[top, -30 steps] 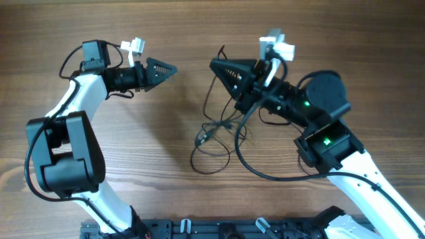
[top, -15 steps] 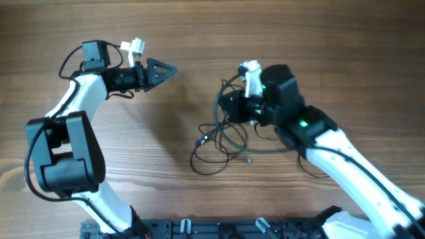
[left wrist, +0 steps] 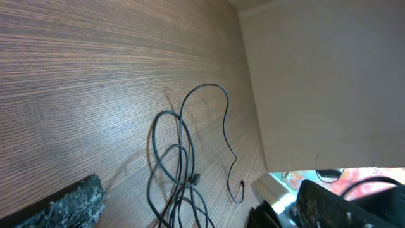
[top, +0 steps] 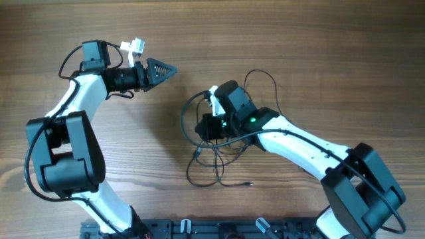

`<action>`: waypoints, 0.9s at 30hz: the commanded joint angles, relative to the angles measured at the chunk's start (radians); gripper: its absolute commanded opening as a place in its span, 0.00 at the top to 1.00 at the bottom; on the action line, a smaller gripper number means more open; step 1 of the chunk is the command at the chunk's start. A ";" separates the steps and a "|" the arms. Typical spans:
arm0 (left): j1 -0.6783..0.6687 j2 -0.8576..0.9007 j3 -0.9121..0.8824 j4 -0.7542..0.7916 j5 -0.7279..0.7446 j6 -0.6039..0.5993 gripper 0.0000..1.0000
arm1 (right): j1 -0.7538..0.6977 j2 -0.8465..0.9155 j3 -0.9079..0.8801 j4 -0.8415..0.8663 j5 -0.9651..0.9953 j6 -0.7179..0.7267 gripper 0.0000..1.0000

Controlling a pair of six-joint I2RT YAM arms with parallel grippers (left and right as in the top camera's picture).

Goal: Untangle cables

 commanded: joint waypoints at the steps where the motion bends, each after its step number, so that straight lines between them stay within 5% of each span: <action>1: 0.001 0.008 -0.006 -0.001 0.000 0.019 0.00 | 0.003 -0.007 0.005 0.049 -0.032 -0.026 0.75; 4: 0.001 0.008 -0.006 -0.001 0.000 0.019 0.00 | -0.005 -0.007 0.005 0.072 -0.025 -0.027 0.25; 6: 0.001 0.008 -0.006 -0.001 0.000 0.019 0.00 | -0.007 -0.007 0.005 0.066 -0.008 -0.027 0.10; 22: 0.001 0.008 -0.006 -0.005 -0.023 0.014 0.00 | -0.138 -0.209 0.005 -0.091 0.052 -0.113 0.08; 27: -0.006 0.008 -0.006 -0.004 -0.177 -0.112 0.00 | -0.183 -0.202 0.000 -0.254 0.133 -0.076 0.01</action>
